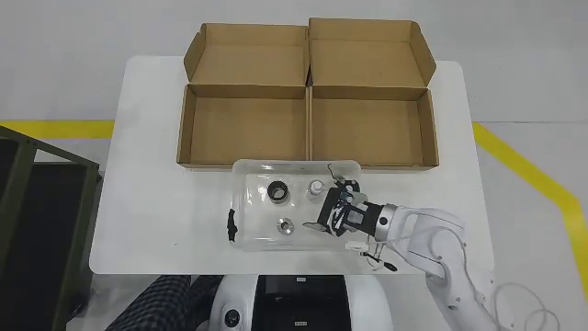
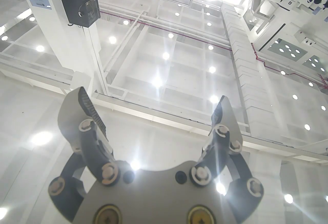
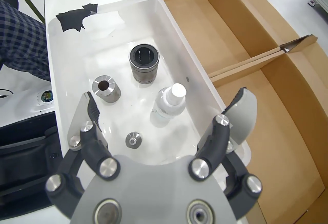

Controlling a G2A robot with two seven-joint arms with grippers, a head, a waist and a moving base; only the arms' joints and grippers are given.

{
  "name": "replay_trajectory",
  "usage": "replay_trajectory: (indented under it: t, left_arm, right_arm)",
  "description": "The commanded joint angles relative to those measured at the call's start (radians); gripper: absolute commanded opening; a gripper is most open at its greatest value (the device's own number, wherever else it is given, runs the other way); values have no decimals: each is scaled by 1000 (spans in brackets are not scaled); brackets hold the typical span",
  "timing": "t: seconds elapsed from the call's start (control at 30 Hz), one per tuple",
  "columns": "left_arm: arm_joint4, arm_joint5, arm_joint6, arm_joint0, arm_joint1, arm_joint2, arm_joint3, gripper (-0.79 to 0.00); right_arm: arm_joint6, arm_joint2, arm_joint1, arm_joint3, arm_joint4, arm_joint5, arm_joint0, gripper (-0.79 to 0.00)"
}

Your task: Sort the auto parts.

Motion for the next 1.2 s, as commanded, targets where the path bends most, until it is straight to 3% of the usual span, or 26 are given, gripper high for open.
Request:
replay_trajectory:
  t: [0.0,0.37,0.47,0.53,0.67,0.77,1.03,1.17]
  left_arm:
    - [0,0,0,0,0,0,0,0]
    - [0,0,0,0,0,0,0,0]
    - [0,0,0,0,0,0,0,0]
    - [0,0,0,0,0,0,0,0]
    - [0,0,0,0,0,0,0,0]
    - [0,0,0,0,0,0,0,0]
    - [0,0,0,0,0,0,0,0]
    - [0,0,0,0,0,0,0,0]
  right_arm:
    - [9,-12,-1,11,1,5,12,0]
    - [66,-60,-3,71,27,28,69,0]
    - [78,-69,-2,82,36,30,80,-200]
    - [82,-73,-2,92,41,31,86,-265]
    - [85,-78,-1,111,48,32,99,-311]
    - [85,-80,0,122,54,33,106,-400]
    - [81,-78,4,145,66,38,118,-493]
    - [76,-76,7,148,68,38,121,-640]
